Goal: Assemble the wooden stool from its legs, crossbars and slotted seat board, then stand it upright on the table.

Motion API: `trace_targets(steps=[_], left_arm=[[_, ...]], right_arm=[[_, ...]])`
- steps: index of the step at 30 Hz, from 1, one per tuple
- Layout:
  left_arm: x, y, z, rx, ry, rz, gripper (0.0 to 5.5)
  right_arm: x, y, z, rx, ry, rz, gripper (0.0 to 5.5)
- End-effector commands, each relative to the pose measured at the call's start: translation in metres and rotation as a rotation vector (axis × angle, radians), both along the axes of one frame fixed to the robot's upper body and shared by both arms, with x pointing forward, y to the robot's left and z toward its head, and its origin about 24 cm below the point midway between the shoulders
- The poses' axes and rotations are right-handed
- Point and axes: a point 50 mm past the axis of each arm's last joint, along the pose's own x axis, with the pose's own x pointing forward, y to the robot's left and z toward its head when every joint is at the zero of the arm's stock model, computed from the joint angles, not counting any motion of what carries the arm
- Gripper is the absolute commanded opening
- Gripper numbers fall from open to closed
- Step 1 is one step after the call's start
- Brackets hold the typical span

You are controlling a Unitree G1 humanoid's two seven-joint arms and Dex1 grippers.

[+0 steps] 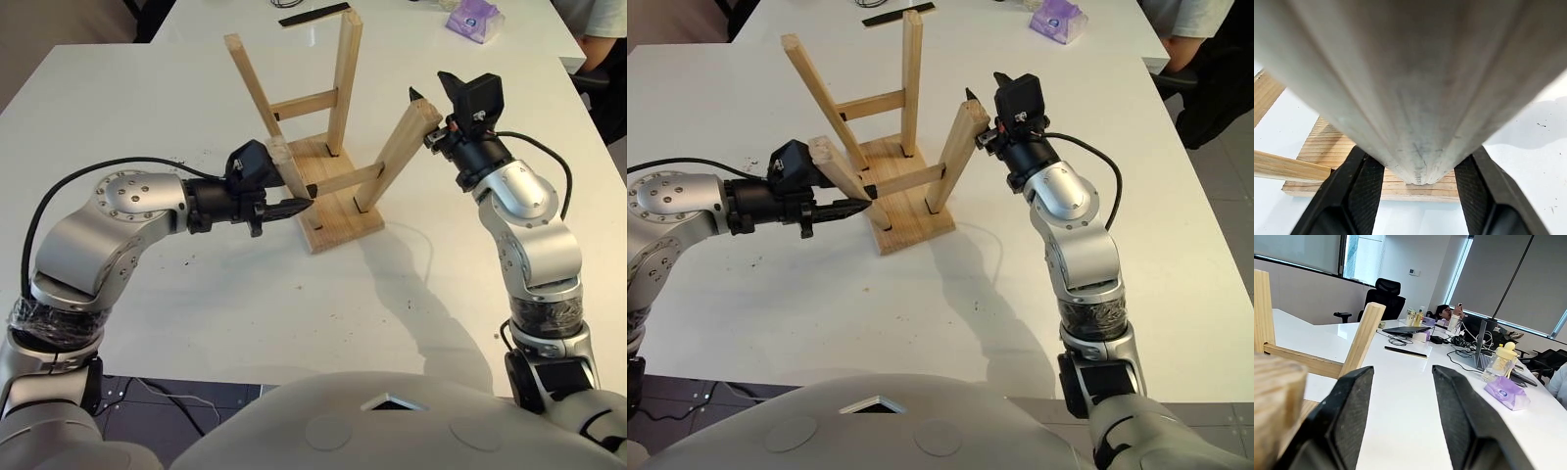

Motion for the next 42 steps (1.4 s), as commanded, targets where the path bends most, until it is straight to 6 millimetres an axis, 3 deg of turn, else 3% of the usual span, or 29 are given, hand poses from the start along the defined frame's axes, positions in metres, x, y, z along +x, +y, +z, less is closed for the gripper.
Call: trace_targets(steps=[1, 9, 13, 17, 23, 28, 31, 34, 38, 42], left_arm=[[-0.020, -0.011, -0.026, -0.003, 0.161, -0.029, 2.70], [-0.026, -0.008, -0.034, 0.035, 0.115, 0.003, 3.97], [-0.040, -0.011, -0.030, -0.001, 0.108, -0.103, 3.97], [-0.046, 0.000, -0.040, 0.061, 0.097, -0.128, 3.97], [-0.044, 0.024, -0.052, 0.108, 0.102, -0.090, 3.97], [-0.027, 0.041, -0.047, 0.068, 0.024, 0.012, 3.97], [-0.031, 0.023, -0.043, -0.048, 0.001, -0.046, 3.97], [-0.034, -0.001, -0.051, -0.089, -0.016, -0.086, 3.97], [-0.049, -0.018, -0.059, -0.100, -0.001, -0.234, 3.97], [-0.040, -0.036, -0.072, -0.126, 0.032, -0.237, 3.97]], right_arm=[[-0.019, 0.036, -0.003, -0.075, -0.028, 0.368, 2.20], [-0.007, -0.012, -0.028, -0.189, 0.056, 0.207, 2.20], [-0.006, -0.047, -0.047, -0.319, 0.131, 0.120, 2.20], [-0.008, -0.065, -0.054, -0.372, 0.161, 0.071, 2.20], [-0.031, -0.071, -0.069, -0.422, 0.257, 0.149, 2.20], [-0.074, -0.075, -0.079, -0.473, 0.434, 0.403, 2.20], [-0.093, -0.075, -0.087, -0.496, 0.542, 0.528, 2.20], [-0.099, -0.066, -0.098, -0.509, 0.593, 0.607, 2.20], [-0.087, -0.046, -0.109, -0.527, 0.545, 0.615, 2.20], [-0.066, -0.033, -0.119, -0.502, 0.491, 0.551, 2.20]])
